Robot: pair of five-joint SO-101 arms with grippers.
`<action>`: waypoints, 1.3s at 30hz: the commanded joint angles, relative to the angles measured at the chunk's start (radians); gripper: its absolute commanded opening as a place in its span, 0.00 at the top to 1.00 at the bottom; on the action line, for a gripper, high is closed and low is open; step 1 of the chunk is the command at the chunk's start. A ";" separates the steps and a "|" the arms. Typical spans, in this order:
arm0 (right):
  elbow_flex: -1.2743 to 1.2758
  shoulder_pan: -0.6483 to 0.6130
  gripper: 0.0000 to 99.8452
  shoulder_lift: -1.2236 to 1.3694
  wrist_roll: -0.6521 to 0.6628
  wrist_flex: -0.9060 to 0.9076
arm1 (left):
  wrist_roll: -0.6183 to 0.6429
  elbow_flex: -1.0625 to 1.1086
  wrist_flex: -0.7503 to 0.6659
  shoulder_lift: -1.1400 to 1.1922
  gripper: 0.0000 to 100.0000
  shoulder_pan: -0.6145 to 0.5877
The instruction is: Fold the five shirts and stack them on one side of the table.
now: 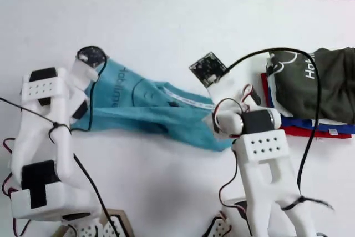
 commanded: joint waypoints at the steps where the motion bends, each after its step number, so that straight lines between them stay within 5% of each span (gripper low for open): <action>1: 0.000 0.016 0.58 0.045 -0.034 -0.082 | 0.008 -0.042 -0.011 0.000 0.97 -0.009; 4: 0.003 0.024 0.58 0.102 -0.003 -0.102 | 0.008 -0.042 -0.011 -0.003 0.97 -0.009; 10: 0.074 -0.008 0.58 0.136 0.393 0.137 | 0.008 -0.042 -0.006 0.000 0.97 -0.009; 14: 0.167 0.074 0.61 0.147 0.505 0.054 | 0.008 -0.042 -0.009 0.000 0.97 -0.009; 19: 0.275 0.099 0.67 0.166 0.505 -0.170 | 0.009 -0.042 -0.006 -0.002 0.97 -0.009; 27: 0.181 0.099 0.67 0.463 0.503 -0.289 | 0.009 -0.042 -0.003 -0.003 0.97 -0.009; 30: 0.048 0.104 0.74 0.535 0.402 -0.282 | 0.009 -0.041 -0.003 0.000 0.97 -0.009; 34: -0.146 0.099 0.98 0.545 0.229 -0.272 | 0.009 -0.039 -0.003 0.000 0.97 -0.009; 39: -0.368 0.097 0.98 0.555 0.097 -0.223 | 0.009 -0.033 -0.003 0.002 0.97 -0.009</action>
